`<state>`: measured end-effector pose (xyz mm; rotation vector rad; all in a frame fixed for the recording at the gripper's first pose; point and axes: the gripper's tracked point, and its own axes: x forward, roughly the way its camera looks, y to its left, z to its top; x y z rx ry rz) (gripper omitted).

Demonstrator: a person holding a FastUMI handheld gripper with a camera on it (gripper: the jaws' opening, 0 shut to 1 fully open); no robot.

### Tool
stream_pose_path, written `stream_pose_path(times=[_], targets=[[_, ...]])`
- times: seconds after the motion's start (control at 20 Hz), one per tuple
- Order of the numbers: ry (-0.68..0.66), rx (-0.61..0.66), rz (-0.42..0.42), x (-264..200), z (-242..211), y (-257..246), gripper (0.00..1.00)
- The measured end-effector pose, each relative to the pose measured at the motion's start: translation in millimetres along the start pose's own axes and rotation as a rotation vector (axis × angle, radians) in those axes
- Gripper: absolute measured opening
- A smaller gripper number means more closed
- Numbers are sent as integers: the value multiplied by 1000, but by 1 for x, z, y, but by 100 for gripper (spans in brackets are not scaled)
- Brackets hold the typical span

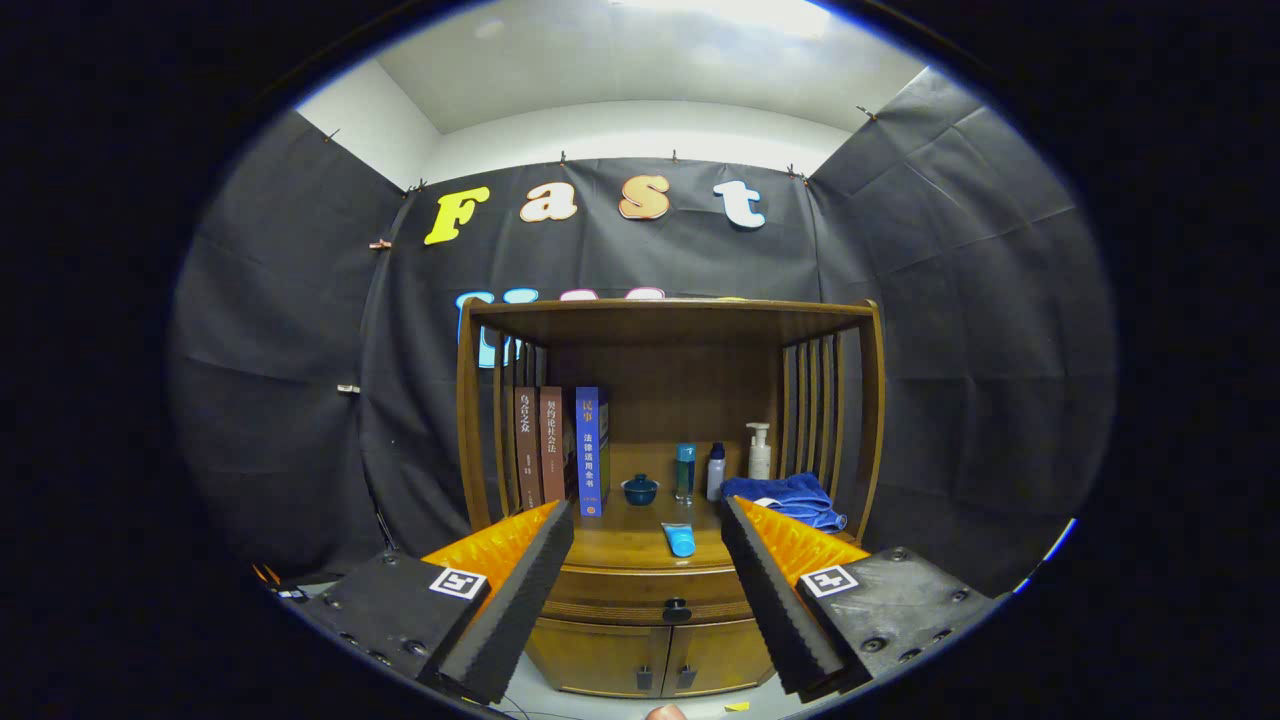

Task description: Pull open the drawer, take out the items inside it, and place them on the countertop above the cabinet.

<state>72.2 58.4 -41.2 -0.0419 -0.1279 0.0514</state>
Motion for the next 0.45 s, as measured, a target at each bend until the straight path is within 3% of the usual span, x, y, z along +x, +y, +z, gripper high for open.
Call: stream_pose_path(times=[0.45], targets=[[-14, -17, -18, -13, 21, -4, 98]])
